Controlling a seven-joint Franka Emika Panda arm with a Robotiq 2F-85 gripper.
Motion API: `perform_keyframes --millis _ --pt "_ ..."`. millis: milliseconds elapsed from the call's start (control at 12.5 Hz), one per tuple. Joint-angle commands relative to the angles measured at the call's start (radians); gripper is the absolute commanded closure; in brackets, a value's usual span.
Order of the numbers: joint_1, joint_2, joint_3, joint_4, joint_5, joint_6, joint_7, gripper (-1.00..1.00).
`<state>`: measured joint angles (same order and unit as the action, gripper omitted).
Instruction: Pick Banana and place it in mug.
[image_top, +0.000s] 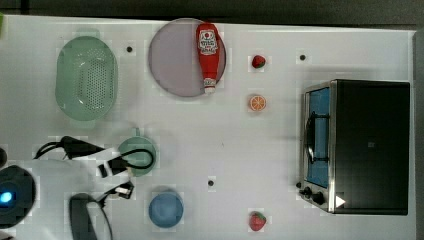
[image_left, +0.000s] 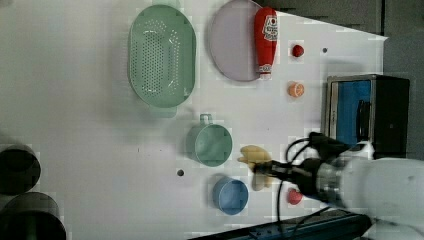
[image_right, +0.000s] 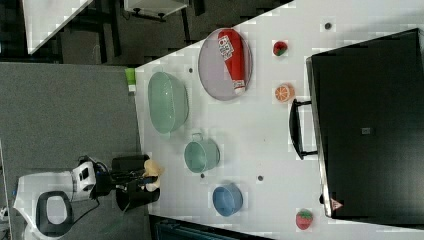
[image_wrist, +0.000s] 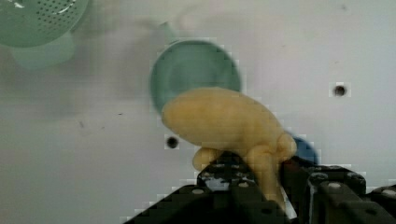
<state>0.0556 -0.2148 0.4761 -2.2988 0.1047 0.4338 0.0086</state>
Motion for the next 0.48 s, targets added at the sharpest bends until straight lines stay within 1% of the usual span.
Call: perform_keyframes --millis 80,400,480 --pt "-0.028 0.076 0.011 0.0 0.026 0.099 0.193 0.45" --pt "-0.028 0.202 0.02 -0.067 0.023 0.325 0.193 0.45" --pt "-0.028 0.223 0.017 -0.077 0.023 0.355 0.193 0.37"
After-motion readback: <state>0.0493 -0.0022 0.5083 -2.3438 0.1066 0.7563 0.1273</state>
